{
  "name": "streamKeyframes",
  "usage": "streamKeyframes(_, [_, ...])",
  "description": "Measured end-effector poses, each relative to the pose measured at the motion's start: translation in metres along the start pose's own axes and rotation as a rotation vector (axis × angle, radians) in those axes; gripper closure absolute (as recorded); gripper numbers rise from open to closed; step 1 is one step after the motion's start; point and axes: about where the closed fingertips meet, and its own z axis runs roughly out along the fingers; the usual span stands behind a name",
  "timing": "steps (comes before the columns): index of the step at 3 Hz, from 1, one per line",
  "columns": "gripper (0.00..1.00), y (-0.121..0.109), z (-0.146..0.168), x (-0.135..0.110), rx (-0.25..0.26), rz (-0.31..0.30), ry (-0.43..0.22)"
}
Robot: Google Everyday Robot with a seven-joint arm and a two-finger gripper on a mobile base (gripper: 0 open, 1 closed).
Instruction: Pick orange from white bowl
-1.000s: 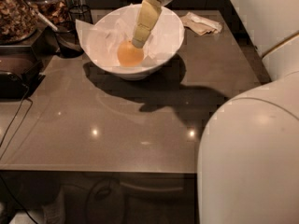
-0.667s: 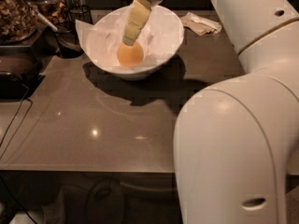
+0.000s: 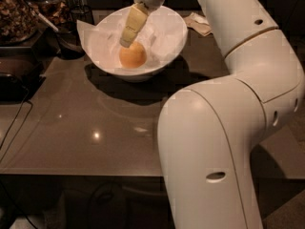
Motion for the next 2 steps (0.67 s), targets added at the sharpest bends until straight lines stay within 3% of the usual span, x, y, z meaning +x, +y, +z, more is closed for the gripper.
streamKeyframes(2, [0.18,-0.008,0.026,0.012,-0.03,0.063,0.031])
